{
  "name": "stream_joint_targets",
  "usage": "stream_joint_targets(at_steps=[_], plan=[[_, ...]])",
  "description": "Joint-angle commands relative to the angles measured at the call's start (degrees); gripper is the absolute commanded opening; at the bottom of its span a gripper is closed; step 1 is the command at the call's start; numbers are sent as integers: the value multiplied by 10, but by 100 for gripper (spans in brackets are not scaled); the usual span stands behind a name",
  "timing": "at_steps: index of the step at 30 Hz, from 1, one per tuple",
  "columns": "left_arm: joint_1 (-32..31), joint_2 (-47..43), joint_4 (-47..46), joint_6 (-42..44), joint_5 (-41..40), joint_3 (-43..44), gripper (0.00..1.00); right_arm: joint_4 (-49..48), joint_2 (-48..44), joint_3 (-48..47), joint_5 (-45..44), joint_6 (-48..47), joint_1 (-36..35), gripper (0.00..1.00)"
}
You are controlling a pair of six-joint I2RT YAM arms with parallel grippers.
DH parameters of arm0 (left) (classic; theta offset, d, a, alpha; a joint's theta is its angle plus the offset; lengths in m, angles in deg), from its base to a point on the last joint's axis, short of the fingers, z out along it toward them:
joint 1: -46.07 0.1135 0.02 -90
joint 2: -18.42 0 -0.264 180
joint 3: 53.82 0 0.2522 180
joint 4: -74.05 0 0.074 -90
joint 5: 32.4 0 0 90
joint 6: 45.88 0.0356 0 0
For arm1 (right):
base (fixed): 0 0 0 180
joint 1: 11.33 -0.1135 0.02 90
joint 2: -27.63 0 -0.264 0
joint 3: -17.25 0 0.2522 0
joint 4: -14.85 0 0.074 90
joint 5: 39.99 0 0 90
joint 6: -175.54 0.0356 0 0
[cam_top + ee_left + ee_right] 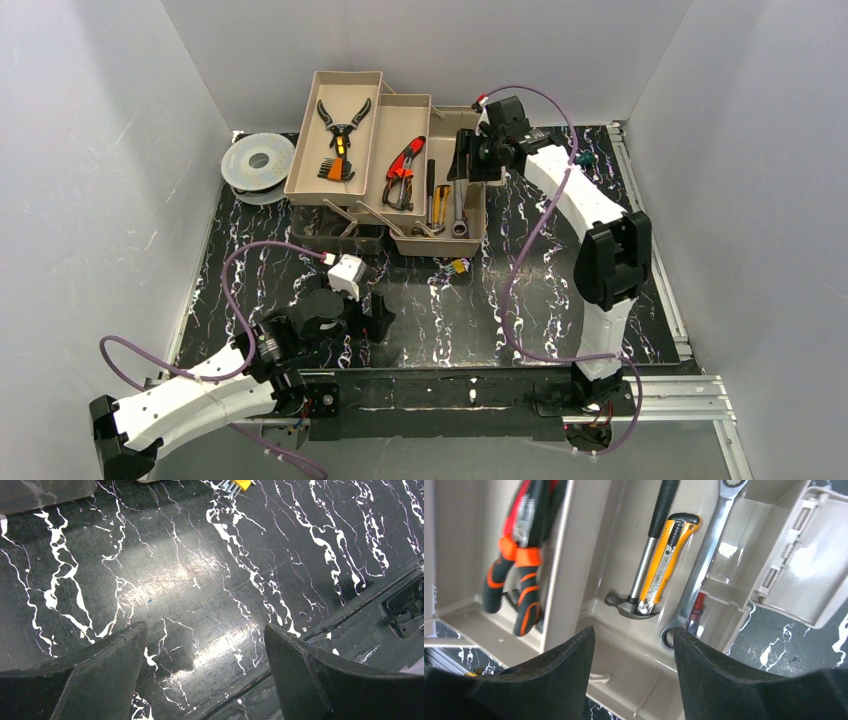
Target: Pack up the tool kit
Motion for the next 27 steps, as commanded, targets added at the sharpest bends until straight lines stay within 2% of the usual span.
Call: stream_joint_targets(at_steps=[1, 14, 17, 20, 22, 25, 27], plan=[[2, -14, 9, 8, -28, 7, 86, -10, -107, 19, -25, -10, -2, 68], [2, -16, -5, 13, -37, 2, 87, -76, -370, 321, -112, 11, -1, 68], [2, -14, -17, 14, -37, -5, 87, -121, -433, 413, -114, 36, -3, 67], [2, -14, -33, 16, -37, -14, 87, -160, -484, 501, -182, 62, -35, 68], [2, -13, -44, 17, -35, -19, 87, -160, -491, 533, -271, 86, -83, 69], [2, -11, -54, 17, -34, -26, 87, -123, -457, 539, -376, 160, -145, 71], [2, -11, -56, 17, -35, -29, 87, -109, -439, 536, -409, 191, -169, 72]])
